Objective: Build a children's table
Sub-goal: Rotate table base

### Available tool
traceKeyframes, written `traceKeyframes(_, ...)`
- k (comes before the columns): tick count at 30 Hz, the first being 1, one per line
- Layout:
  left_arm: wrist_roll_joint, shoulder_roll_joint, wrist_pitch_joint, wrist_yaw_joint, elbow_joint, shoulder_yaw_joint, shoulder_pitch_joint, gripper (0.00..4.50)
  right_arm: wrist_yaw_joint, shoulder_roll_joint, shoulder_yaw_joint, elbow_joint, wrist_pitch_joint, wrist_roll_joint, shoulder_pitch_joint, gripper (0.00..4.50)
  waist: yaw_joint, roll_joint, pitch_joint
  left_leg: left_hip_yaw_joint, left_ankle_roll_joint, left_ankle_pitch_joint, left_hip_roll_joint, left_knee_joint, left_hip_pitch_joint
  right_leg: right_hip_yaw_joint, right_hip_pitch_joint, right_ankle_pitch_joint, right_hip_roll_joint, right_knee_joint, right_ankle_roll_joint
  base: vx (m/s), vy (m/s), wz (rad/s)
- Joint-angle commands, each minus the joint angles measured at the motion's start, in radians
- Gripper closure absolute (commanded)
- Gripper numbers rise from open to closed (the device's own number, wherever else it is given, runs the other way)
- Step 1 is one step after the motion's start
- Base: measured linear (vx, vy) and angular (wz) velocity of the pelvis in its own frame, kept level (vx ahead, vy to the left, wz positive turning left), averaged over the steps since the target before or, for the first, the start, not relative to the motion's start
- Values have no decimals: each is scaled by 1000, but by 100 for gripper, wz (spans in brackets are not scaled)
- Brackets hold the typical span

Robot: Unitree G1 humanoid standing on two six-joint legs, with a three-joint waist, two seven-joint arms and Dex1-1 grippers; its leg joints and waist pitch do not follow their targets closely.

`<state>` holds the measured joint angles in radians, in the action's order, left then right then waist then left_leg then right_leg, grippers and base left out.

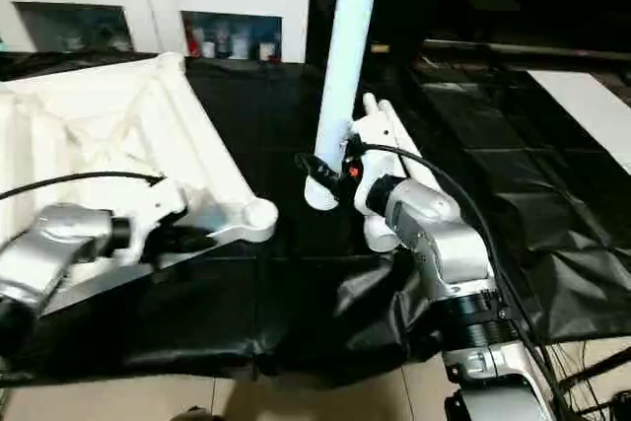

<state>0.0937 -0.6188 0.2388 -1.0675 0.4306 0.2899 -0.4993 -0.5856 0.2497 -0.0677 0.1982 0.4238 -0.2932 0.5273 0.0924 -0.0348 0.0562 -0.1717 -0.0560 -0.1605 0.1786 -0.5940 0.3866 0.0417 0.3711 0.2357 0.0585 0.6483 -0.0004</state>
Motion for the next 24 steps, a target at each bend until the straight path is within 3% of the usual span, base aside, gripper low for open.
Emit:
traceKeyframes(1, -23, -11, 29, -13, -5, 15, 26, 449, -12, 7, 4, -6, -17, 10, 11, 262, 3, 19, -67, 16, -51, -222, 51, 75, -31, -45, -28, 33, 85, -73, -222, 0, 0, 0)
traceKeyframes(8, -4, 8, -31, 10, -23, -24, 45, 450, -22, 0, 3, 1, -20, -4, 18, 262, 4, 19, -67, 17, -48, -218, 52, 75, -31, -45, -27, 32, 85, -73, -219, 0, 0, 0)
traceKeyframes(13, 21, 38, -60, 19, -49, -37, 69, 450, -58, -19, 23, -17, 34, -62, 18, 262, 4, 19, -67, 17, -36, -220, 53, 76, -30, -45, -28, 22, 85, -73, -223, 0, 0, 0)
traceKeyframes(16, 22, 67, -44, 13, -92, -15, 106, 450, -132, -12, -3, -45, 114, -105, 6, 262, 5, 27, -68, 18, -33, -218, 54, 75, -30, -45, -28, 16, 84, -71, -225, 0, 0, 0)
traceKeyframes(18, 9, 82, -22, 15, -123, 17, 126, 450, -145, -18, -8, -31, 132, -117, 12, 263, 5, 23, -68, 15, -20, -196, 53, 73, -28, -46, -30, -14, 84, -71, -231, 0, 0, 0)
traceKeyframes(20, -4, 104, -8, 14, -142, 43, 136, 450, -159, -9, -36, -14, 135, -99, 23, 263, 8, 19, -67, 12, -10, -189, 52, 71, -27, -47, -29, 11, 86, -74, -228, 0, 0, 0)
traceKeyframes(21, -9, 120, -3, 26, -139, 48, 130, 450, -168, -9, -48, -6, 130, -91, 27, 263, 13, 22, -66, 11, -7, -191, 53, 71, -29, -48, -26, 44, 88, -79, -221, 0, 0, 0)
traceKeyframes(24, -12, 130, -1, 31, -138, 51, 124, 450, -170, -11, -53, 2, 129, -87, 32, 263, 22, 22, -63, 12, -17, -224, 53, 74, -31, -50, -21, 151, 90, -88, -196, 0, 0, 0)
